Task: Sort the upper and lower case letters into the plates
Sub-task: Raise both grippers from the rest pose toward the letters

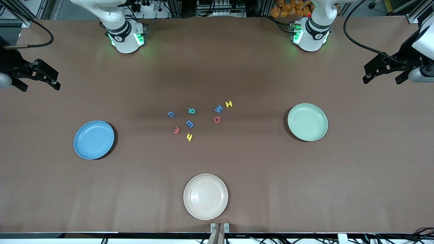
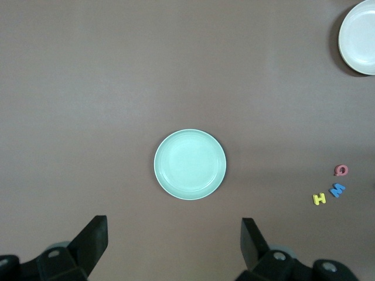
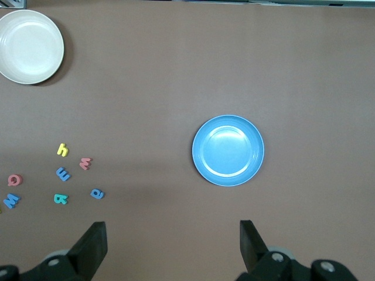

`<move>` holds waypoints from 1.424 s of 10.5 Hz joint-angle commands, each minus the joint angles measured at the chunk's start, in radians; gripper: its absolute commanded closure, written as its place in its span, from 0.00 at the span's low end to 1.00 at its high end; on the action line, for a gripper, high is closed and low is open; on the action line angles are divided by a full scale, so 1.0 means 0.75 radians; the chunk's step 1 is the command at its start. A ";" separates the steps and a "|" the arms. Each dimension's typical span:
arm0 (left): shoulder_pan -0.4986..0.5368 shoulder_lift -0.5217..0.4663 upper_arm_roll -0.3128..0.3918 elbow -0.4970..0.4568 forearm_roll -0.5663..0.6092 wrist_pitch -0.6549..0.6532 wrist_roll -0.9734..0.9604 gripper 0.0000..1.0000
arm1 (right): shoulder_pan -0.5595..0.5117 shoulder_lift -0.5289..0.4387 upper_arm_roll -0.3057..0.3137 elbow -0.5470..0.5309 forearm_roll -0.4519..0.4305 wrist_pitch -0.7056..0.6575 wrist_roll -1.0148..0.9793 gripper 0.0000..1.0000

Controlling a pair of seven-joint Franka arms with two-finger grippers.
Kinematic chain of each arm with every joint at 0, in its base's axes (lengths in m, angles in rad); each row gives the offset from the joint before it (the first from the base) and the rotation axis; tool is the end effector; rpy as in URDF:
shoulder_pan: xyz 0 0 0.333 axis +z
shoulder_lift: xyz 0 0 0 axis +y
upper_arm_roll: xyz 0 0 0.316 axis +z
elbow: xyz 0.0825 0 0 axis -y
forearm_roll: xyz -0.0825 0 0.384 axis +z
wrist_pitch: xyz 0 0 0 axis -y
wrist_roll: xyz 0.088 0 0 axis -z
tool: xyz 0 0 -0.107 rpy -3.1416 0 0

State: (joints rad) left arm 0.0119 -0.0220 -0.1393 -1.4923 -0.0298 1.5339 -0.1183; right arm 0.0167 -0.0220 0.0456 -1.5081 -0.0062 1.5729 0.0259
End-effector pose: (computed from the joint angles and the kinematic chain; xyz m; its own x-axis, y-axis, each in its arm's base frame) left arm 0.5390 -0.0734 0.6701 0.9982 -0.0102 0.0598 -0.0122 -0.9994 0.0339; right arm 0.5471 0.0338 0.6664 0.9956 0.0362 0.0868 0.0360 -0.9993 0.0049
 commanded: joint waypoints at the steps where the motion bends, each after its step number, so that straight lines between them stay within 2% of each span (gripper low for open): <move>1: 0.007 -0.018 0.006 -0.006 -0.026 0.006 -0.006 0.00 | -0.018 -0.012 0.009 -0.004 0.010 -0.007 -0.016 0.00; 5: 0.007 -0.018 -0.002 -0.029 -0.024 0.002 0.004 0.00 | -0.016 -0.006 0.009 -0.008 0.012 -0.011 -0.016 0.00; 8: -0.008 -0.001 -0.029 -0.168 -0.038 0.059 -0.004 0.00 | -0.016 0.001 0.009 -0.034 0.012 -0.003 -0.014 0.00; 10: -0.012 0.035 -0.114 -0.188 -0.066 0.110 -0.057 0.00 | 0.002 0.041 0.011 -0.039 0.012 0.001 -0.002 0.00; 12: -0.028 0.086 -0.206 -0.188 -0.134 0.137 -0.328 0.00 | 0.043 0.101 0.013 -0.037 0.012 0.038 0.004 0.00; 15: -0.053 0.180 -0.397 -0.213 -0.108 0.259 -0.747 0.00 | 0.133 0.229 0.015 -0.035 0.012 0.093 0.153 0.00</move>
State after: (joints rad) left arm -0.0223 0.0794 -0.3917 -1.6384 -0.1113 1.6756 -0.5651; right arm 0.0887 0.1069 0.0558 -1.5437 -0.0053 1.6357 0.0738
